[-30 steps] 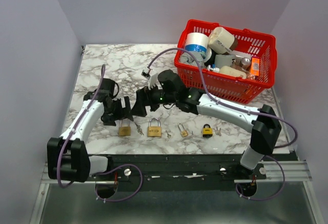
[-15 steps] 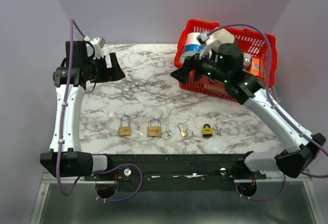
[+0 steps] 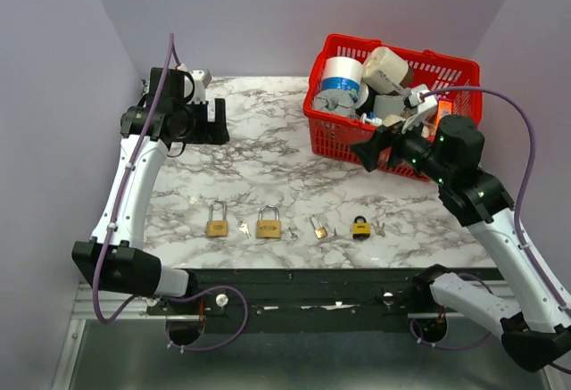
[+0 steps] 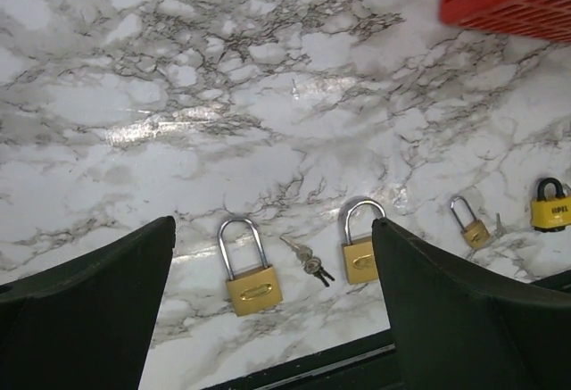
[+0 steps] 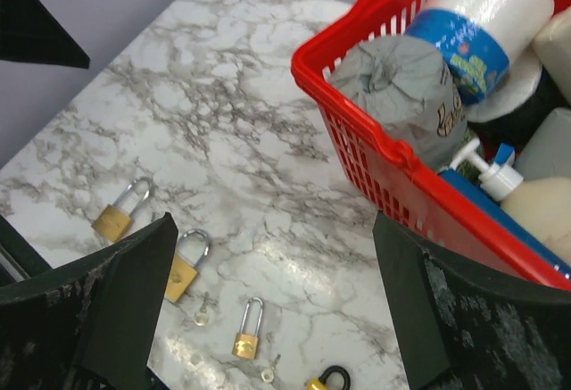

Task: Lock with the key
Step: Reset both arms

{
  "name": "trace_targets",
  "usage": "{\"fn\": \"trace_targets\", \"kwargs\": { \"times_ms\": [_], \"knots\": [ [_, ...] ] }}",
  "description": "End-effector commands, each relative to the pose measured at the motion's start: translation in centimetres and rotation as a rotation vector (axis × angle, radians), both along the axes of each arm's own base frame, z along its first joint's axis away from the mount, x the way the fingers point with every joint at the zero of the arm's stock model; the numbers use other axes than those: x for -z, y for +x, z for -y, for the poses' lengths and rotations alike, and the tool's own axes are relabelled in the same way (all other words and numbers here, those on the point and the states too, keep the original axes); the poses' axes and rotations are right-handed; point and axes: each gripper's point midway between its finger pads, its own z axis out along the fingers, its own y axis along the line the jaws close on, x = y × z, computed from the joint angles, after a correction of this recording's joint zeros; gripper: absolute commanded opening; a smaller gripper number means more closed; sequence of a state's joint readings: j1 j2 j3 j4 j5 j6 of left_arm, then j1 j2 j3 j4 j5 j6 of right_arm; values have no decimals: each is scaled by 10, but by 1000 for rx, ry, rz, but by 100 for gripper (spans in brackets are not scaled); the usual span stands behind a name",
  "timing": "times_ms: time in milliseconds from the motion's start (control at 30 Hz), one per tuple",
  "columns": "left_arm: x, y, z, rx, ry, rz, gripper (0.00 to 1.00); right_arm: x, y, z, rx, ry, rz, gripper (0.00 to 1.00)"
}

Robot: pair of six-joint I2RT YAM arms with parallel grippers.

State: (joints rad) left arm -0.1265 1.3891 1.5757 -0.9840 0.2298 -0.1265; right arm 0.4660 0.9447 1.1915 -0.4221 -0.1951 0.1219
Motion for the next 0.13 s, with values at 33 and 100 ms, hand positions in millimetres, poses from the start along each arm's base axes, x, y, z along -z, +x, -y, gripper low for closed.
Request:
{"fn": "trace_targets", "kwargs": {
  "times_ms": [33, 100],
  "knots": [
    [7, -6, -13, -34, 54, -17, 99, 34, -3, 11, 28, -41, -74, 100],
    [6, -7, -12, -5, 64, -14, 99, 30, -2, 12, 29, -39, -67, 100]
  ]
}}
